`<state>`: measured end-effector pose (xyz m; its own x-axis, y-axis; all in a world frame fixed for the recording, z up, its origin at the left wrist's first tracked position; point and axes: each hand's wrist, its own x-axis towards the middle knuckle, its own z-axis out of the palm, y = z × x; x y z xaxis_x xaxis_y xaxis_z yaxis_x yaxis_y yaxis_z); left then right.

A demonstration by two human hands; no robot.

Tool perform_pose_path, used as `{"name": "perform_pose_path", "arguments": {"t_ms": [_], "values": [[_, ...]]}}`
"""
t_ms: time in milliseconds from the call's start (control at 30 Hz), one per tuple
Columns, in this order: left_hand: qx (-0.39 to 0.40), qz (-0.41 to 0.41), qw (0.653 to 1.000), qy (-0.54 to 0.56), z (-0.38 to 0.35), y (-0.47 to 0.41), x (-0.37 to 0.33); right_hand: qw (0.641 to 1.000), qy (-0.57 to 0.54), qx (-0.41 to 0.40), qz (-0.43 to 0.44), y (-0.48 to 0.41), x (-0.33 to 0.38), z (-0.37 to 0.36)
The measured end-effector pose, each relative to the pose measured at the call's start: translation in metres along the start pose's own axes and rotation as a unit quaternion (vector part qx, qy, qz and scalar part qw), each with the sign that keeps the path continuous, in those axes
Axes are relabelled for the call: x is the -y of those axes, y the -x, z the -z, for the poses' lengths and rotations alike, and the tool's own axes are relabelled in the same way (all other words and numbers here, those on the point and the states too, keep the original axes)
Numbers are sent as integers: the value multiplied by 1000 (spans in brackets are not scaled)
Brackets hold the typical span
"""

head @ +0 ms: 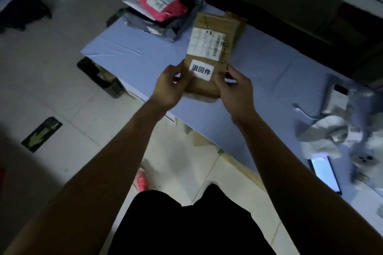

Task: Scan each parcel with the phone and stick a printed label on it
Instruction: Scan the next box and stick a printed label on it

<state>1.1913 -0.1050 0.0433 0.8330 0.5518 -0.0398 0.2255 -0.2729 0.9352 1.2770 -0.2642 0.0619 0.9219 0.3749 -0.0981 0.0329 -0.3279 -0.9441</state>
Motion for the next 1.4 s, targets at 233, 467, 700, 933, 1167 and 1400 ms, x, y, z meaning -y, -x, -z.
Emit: {"name": "perform_pose_path", "arguments": {"t_ms": [233, 467, 700, 933, 1167, 1400], "values": [[-45, -14, 999, 7, 211, -31, 32, 995, -4, 67, 73, -20, 103, -187], [-64, -39, 997, -9, 379, -77, 66, 985, -35, 120, 116, -51, 173, -349], [-80, -35, 995, -57, 483, -190, 120, 986, -51, 118, 110, -147, 206, -483], [-63, 26, 995, -75, 555, -325, 167, 983, -59, 130, 118, -258, 213, -592], [0, 89, 995, -34, 610, -456, 235, 986, -17, 165, 32, -365, 213, -677], [175, 91, 980, -35, 641, -581, 348, 993, -18, 80, -81, -435, 156, -782]]}}
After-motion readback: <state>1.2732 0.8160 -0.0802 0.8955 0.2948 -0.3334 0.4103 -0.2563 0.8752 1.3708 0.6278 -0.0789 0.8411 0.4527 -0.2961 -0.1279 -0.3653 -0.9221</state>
